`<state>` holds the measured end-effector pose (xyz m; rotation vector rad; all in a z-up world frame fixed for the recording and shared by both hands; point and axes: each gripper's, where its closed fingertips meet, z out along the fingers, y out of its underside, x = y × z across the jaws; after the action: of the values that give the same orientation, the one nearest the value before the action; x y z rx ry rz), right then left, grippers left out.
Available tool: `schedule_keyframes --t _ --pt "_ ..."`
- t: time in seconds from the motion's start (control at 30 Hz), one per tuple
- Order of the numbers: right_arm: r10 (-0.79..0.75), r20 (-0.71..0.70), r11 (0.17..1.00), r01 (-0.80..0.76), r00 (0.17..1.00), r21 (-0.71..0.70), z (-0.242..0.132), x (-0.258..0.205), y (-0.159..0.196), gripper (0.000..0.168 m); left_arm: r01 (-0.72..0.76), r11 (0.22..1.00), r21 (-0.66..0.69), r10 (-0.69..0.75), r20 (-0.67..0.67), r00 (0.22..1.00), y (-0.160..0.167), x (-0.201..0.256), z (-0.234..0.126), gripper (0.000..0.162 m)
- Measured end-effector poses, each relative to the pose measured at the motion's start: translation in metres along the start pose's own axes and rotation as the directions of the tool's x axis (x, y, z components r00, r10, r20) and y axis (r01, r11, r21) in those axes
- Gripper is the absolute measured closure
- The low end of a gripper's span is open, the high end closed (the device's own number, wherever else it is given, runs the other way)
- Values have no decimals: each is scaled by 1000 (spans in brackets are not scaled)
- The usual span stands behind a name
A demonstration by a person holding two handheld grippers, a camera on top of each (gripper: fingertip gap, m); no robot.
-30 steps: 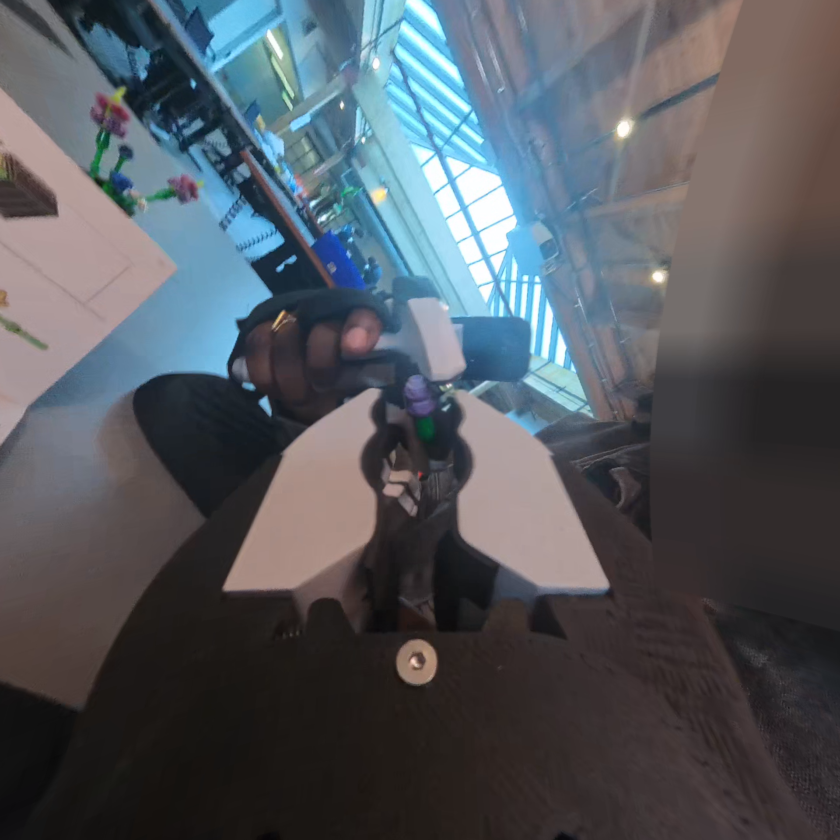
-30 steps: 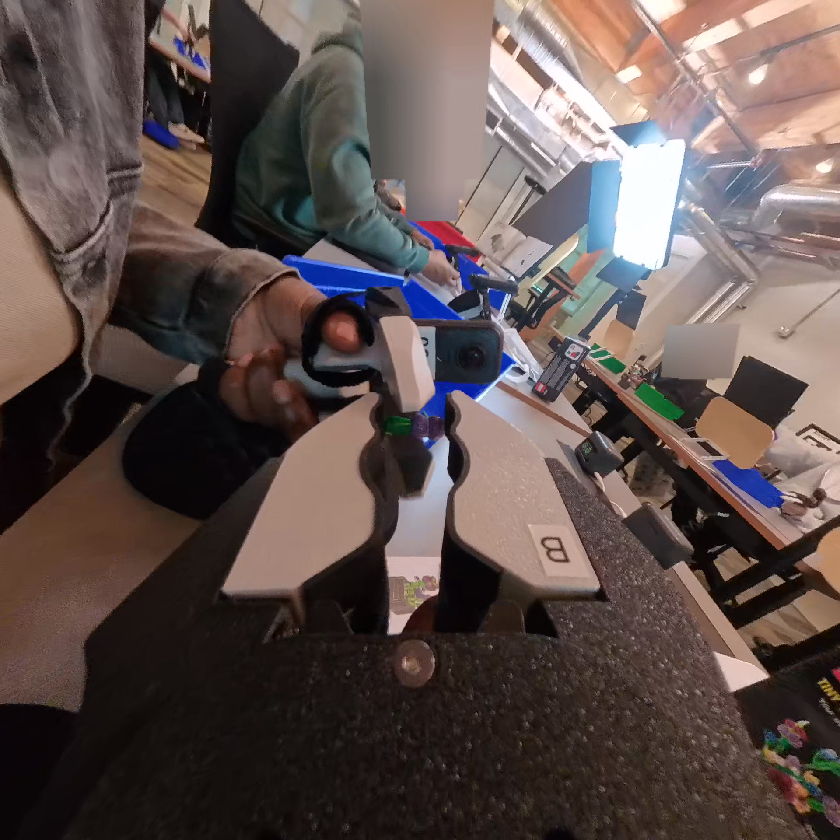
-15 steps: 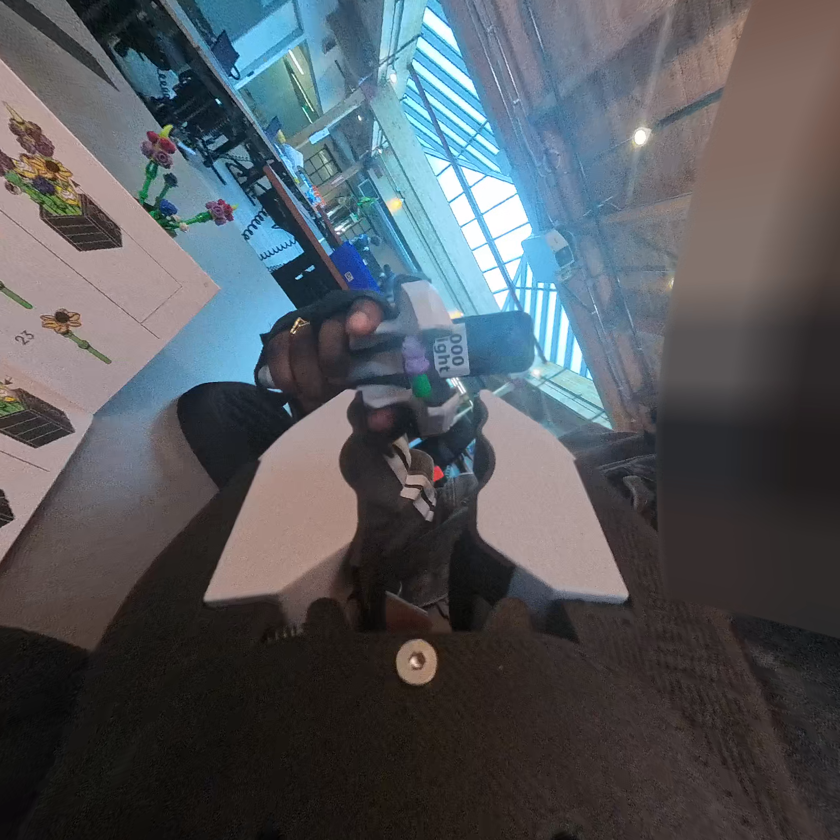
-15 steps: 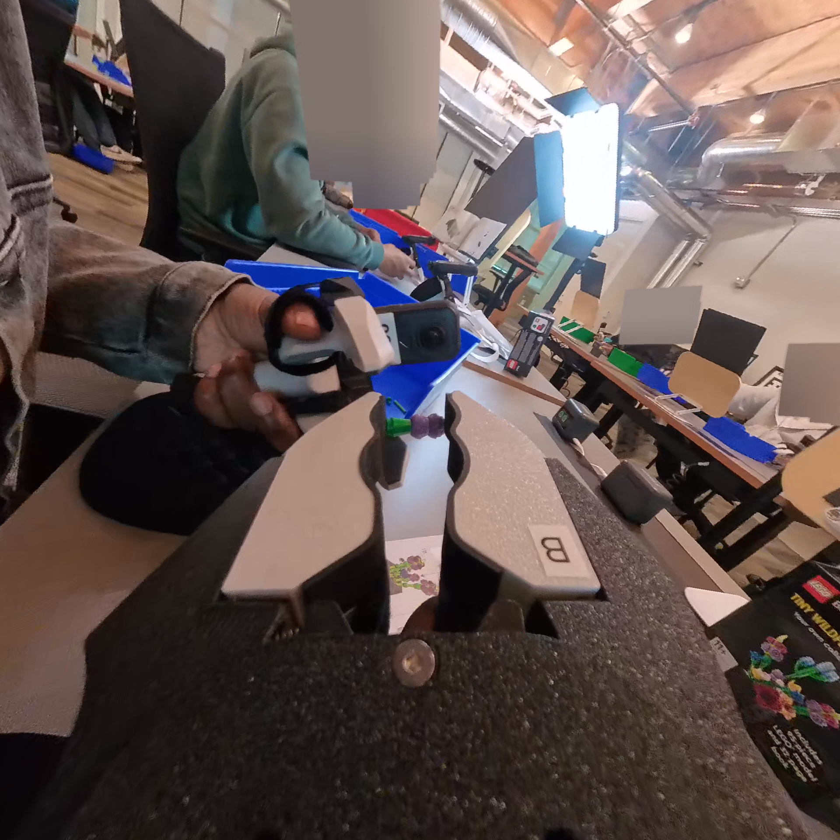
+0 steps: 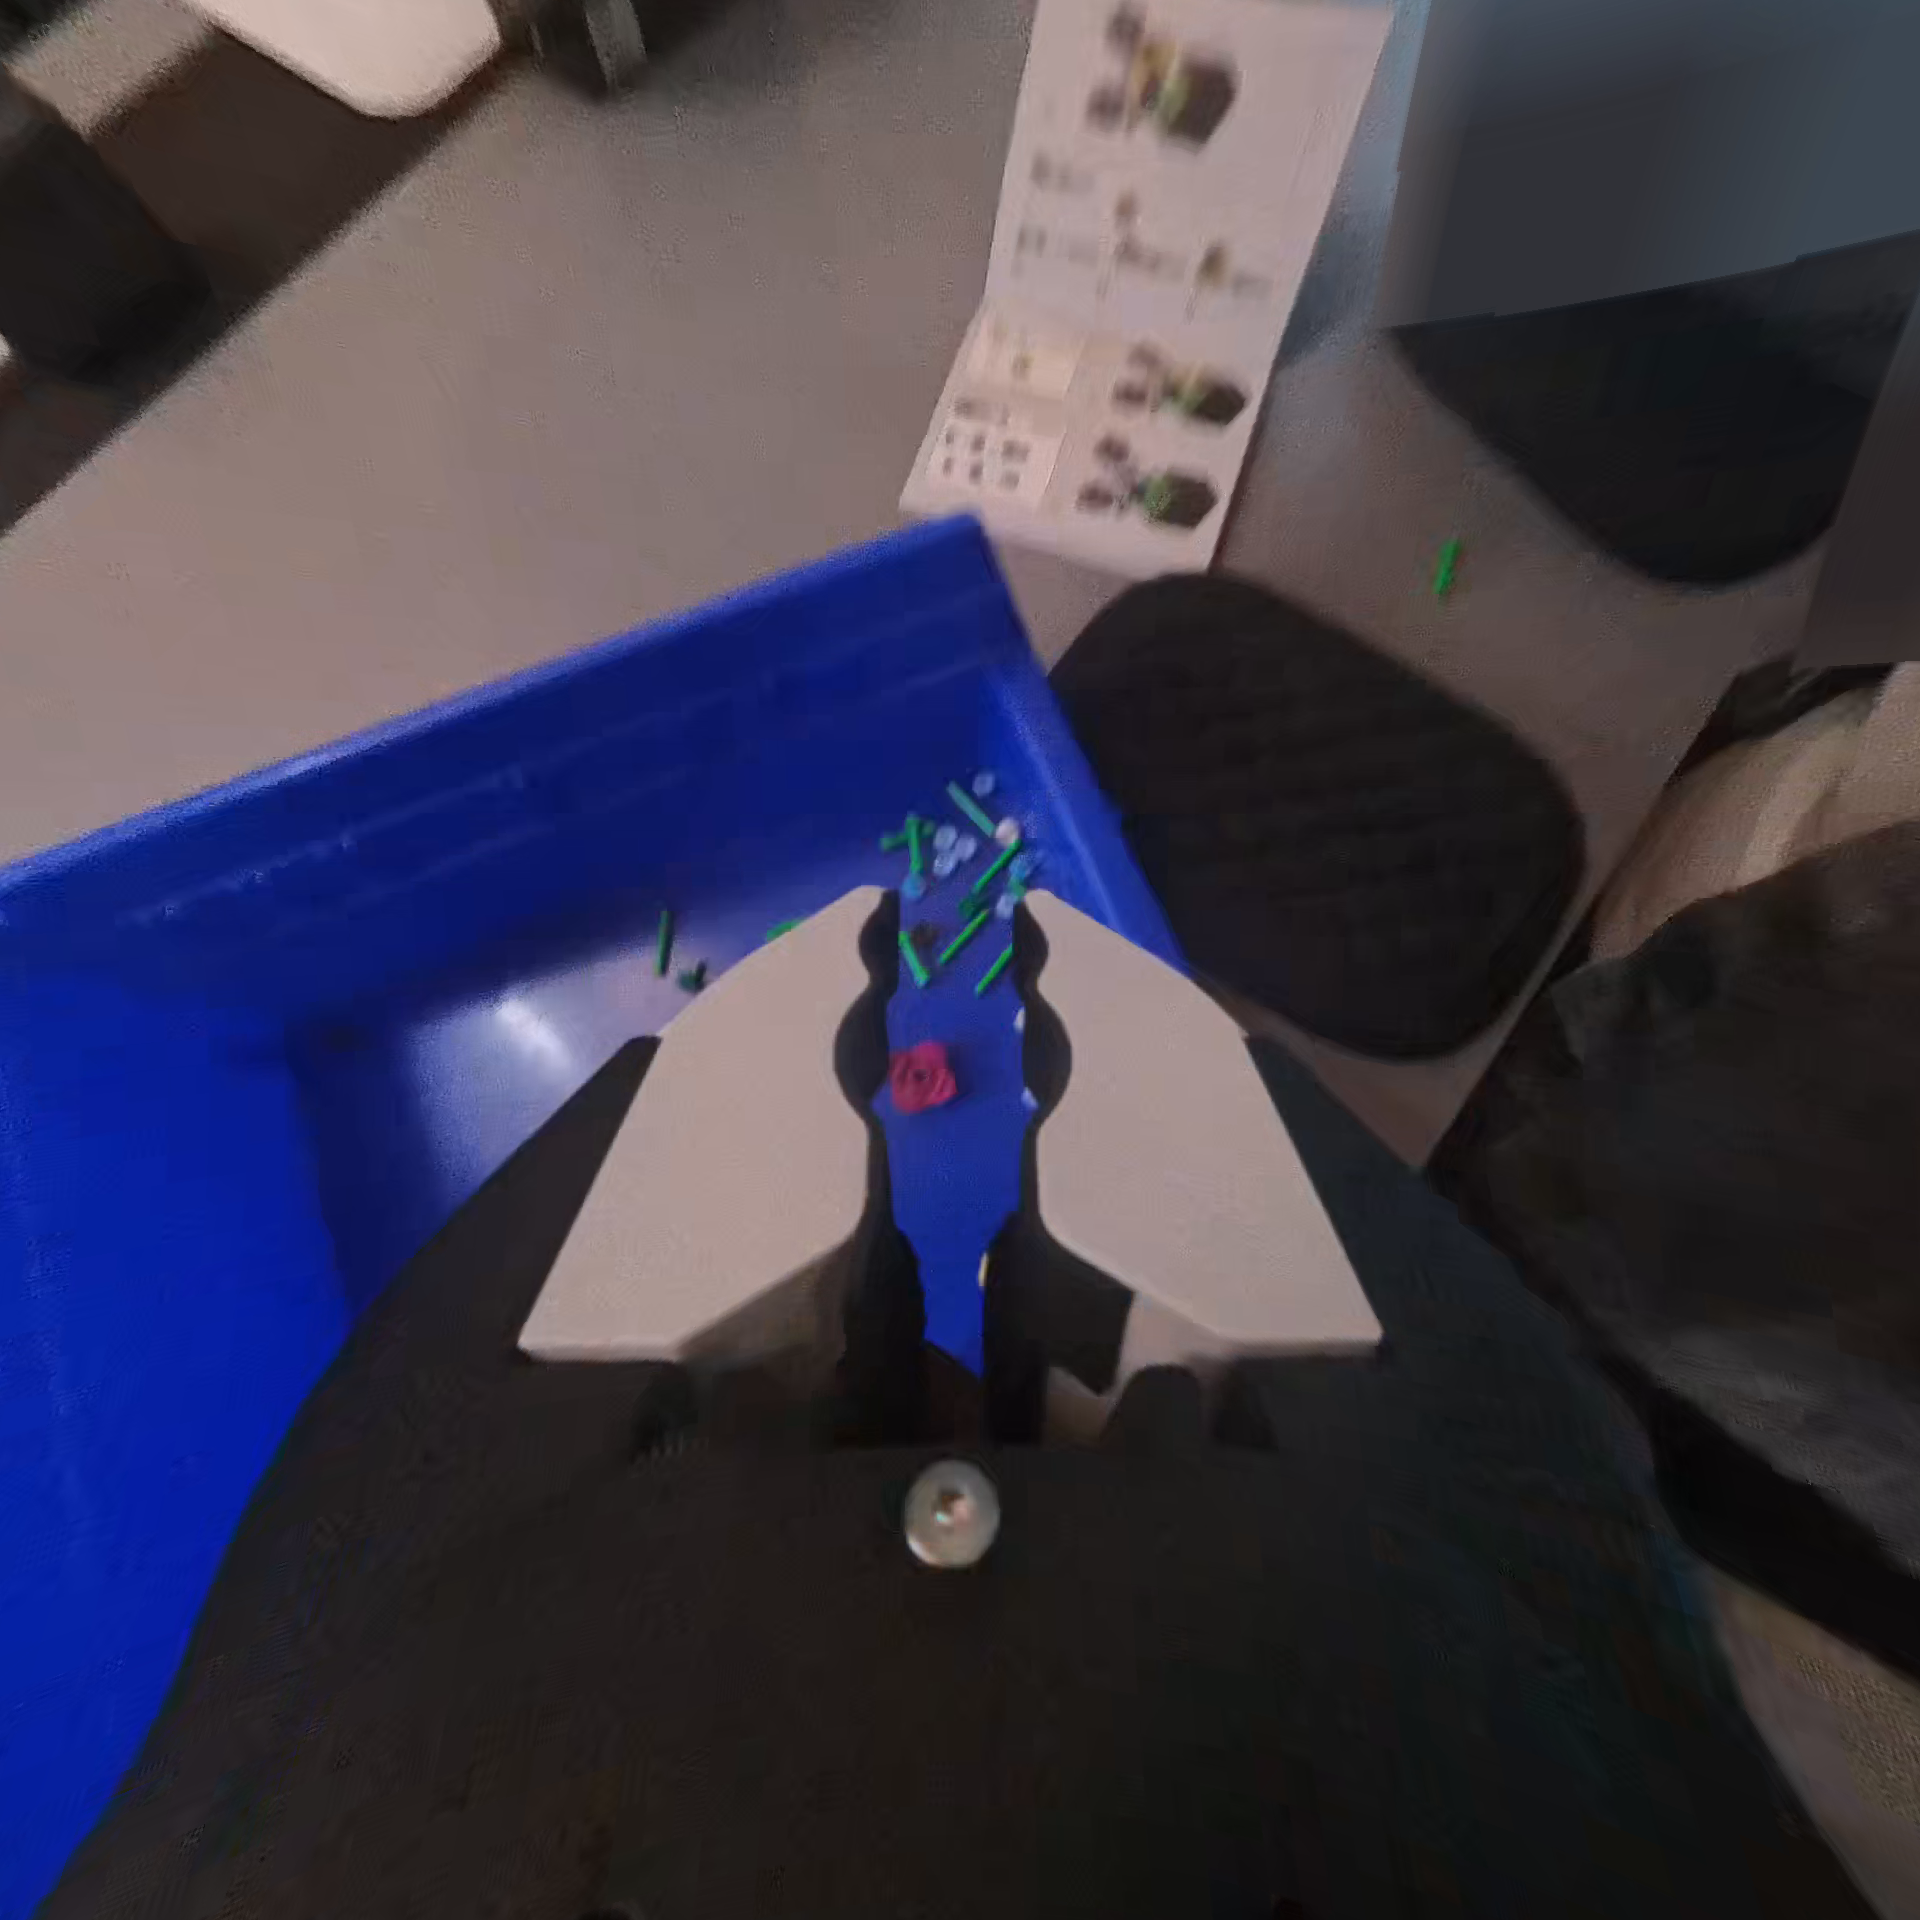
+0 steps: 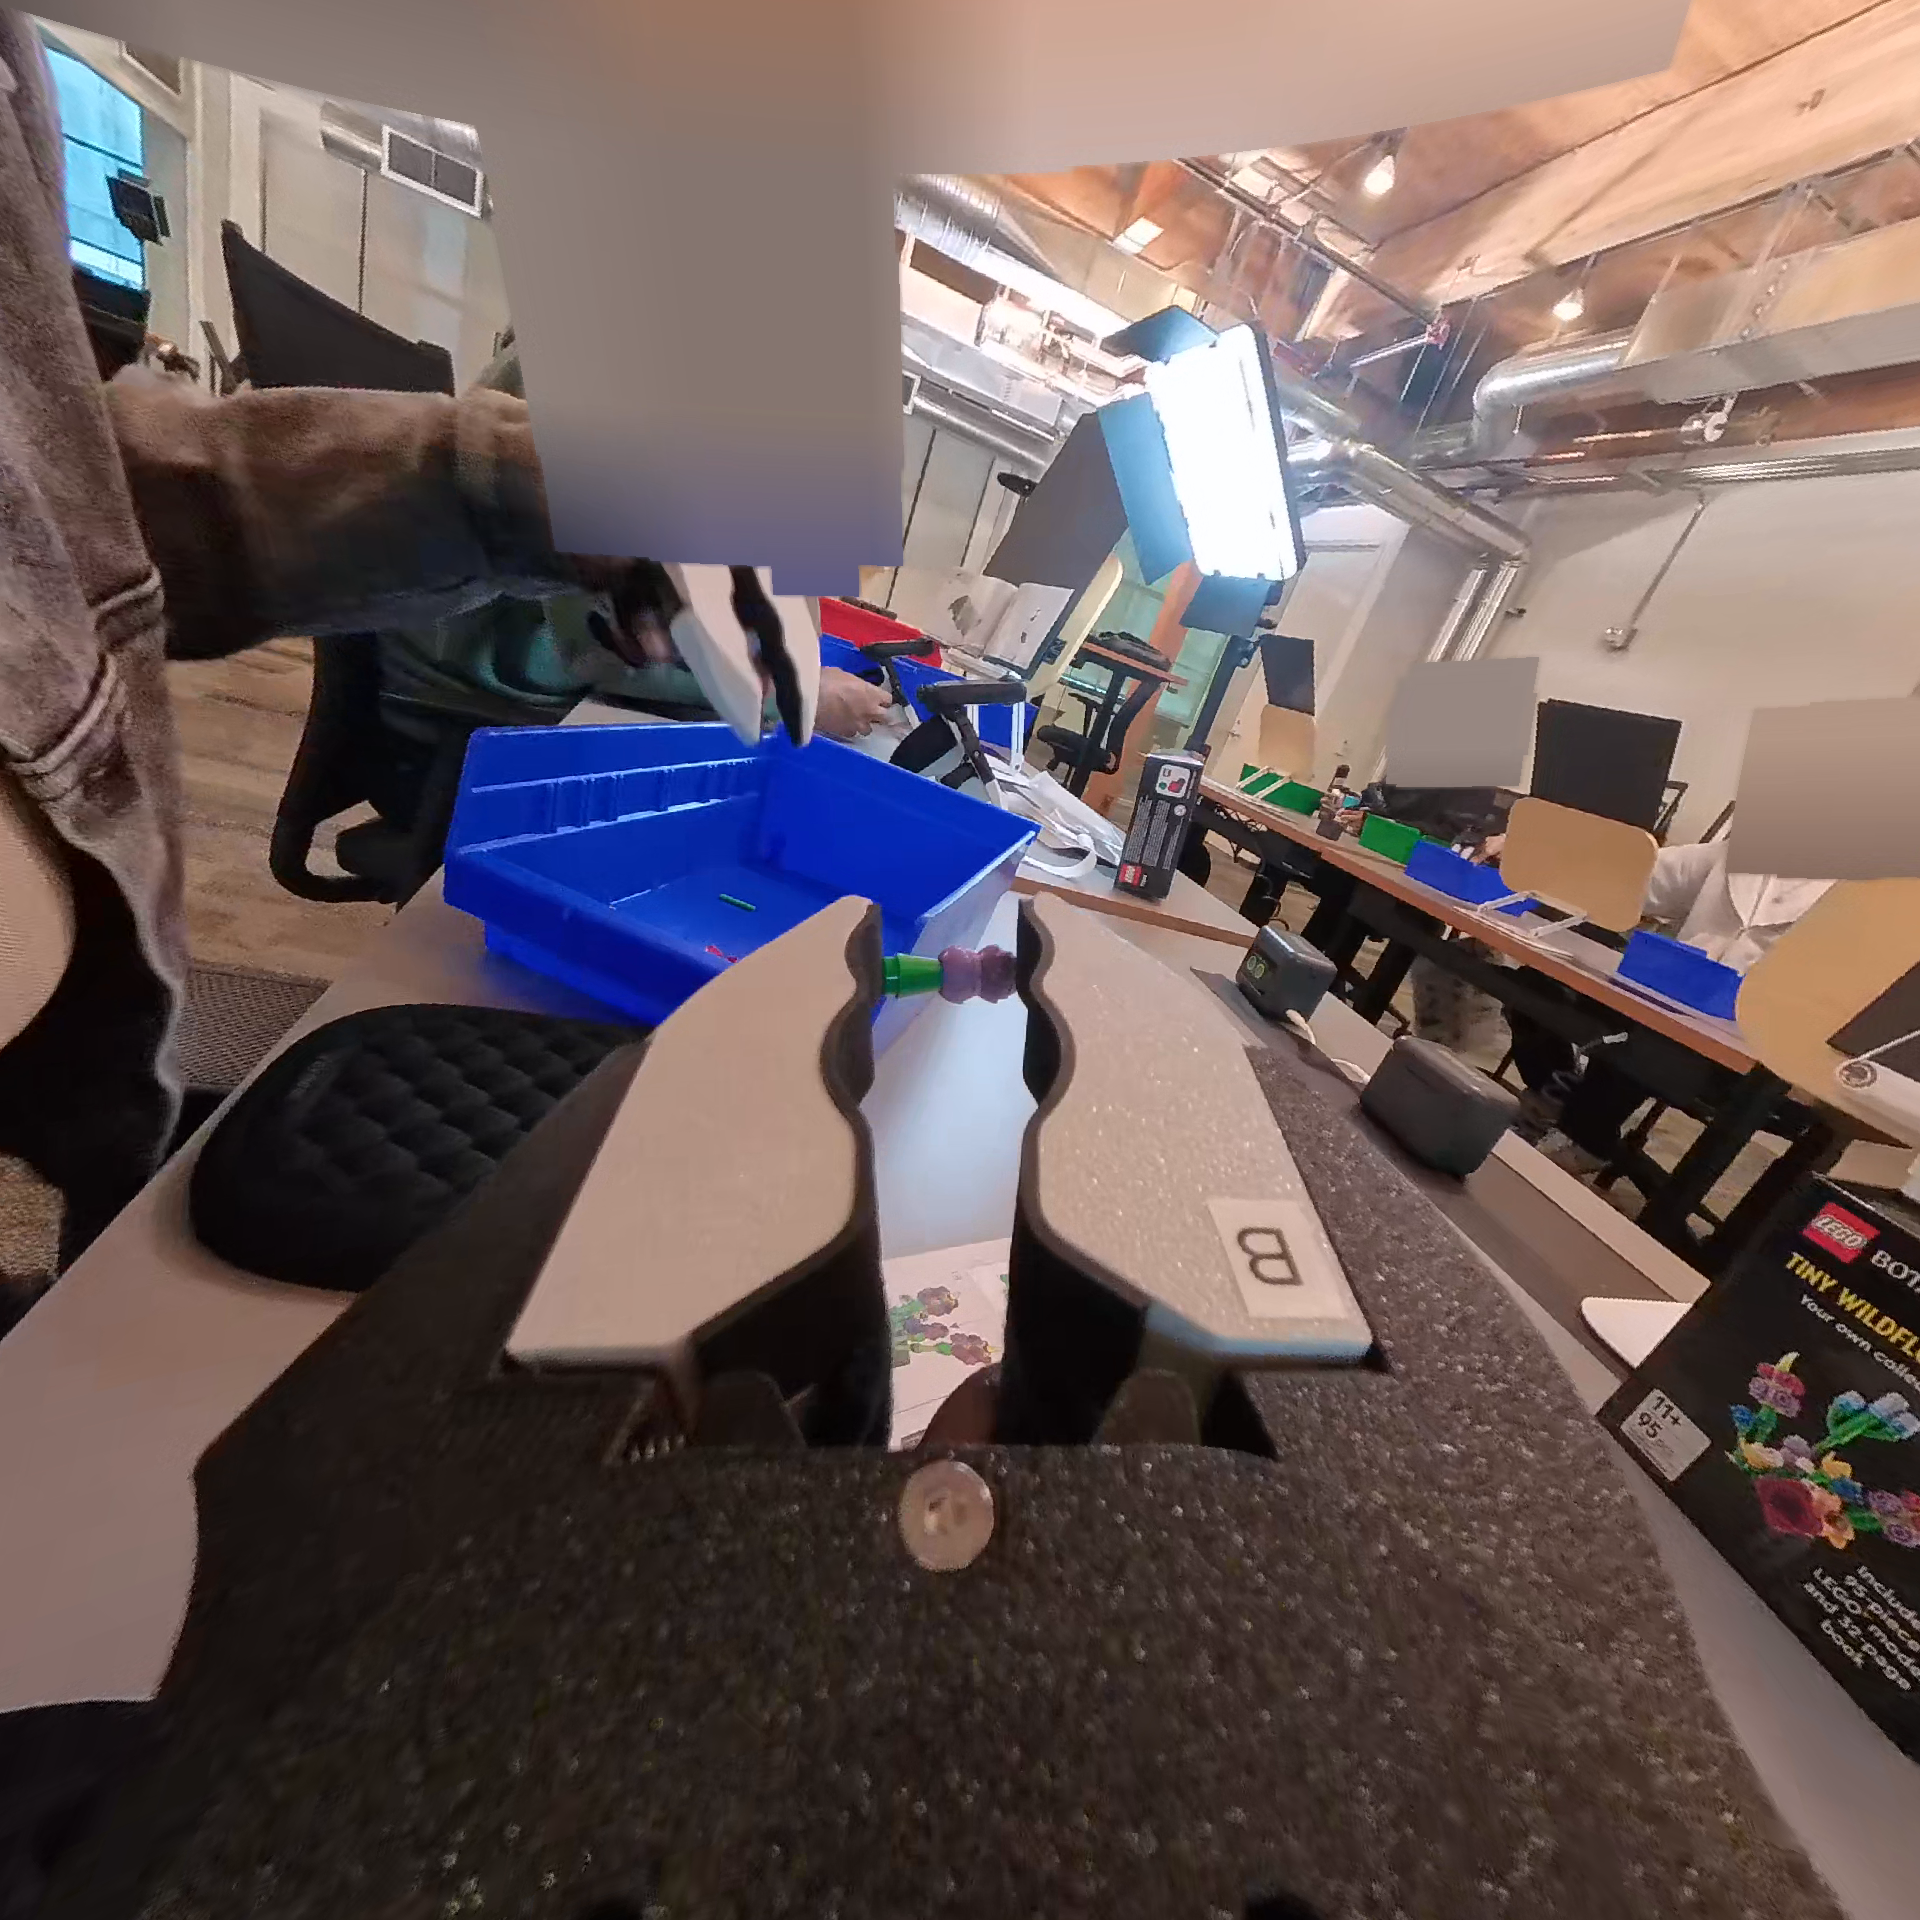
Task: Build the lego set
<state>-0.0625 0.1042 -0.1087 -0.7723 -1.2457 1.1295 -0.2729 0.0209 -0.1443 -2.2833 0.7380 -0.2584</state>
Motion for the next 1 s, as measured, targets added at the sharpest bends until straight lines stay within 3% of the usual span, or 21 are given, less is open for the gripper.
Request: schedule_keyframes --t 0.07,0.13,0.2,0.3,0.4,0.67,0.87,1.0 --pt "-3 1 1000 3 1000 -14 0 -1 2 143 -53 988 -148 43 -69 997 27 -4 15 143" --pt "-5 2 1000 5 1000 -29 0 -2 5 144 -239 943 -232 195 -194 961 45 8 33 145" --pt "-1 2 999 1 1000 -32 1 -2 6 144 -433 850 -301 367 -252 896 60 6 51 145" --pt "6 1 999 -6 1000 -34 1 0 7 144 -555 768 -321 454 -339 824 67 6 73 146" --pt "1 -8 999 -1 1000 -38 1 2 7 144 -574 755 -317 434 -414 800 72 10 85 149" --pt "8 -29 1000 -9 1000 -20 -3 6 4 143 -528 765 -368 354 -445 823 85 14 95 152" --pt "-3 -32 1000 3 999 -17 -3 7 2 143 -503 774 -384 344 -412 844 85 14 95 159" --pt "1 -39 1000 -1 999 6 -7 7 -3 143 -430 813 -394 346 -266 900 73 -3 90 160"
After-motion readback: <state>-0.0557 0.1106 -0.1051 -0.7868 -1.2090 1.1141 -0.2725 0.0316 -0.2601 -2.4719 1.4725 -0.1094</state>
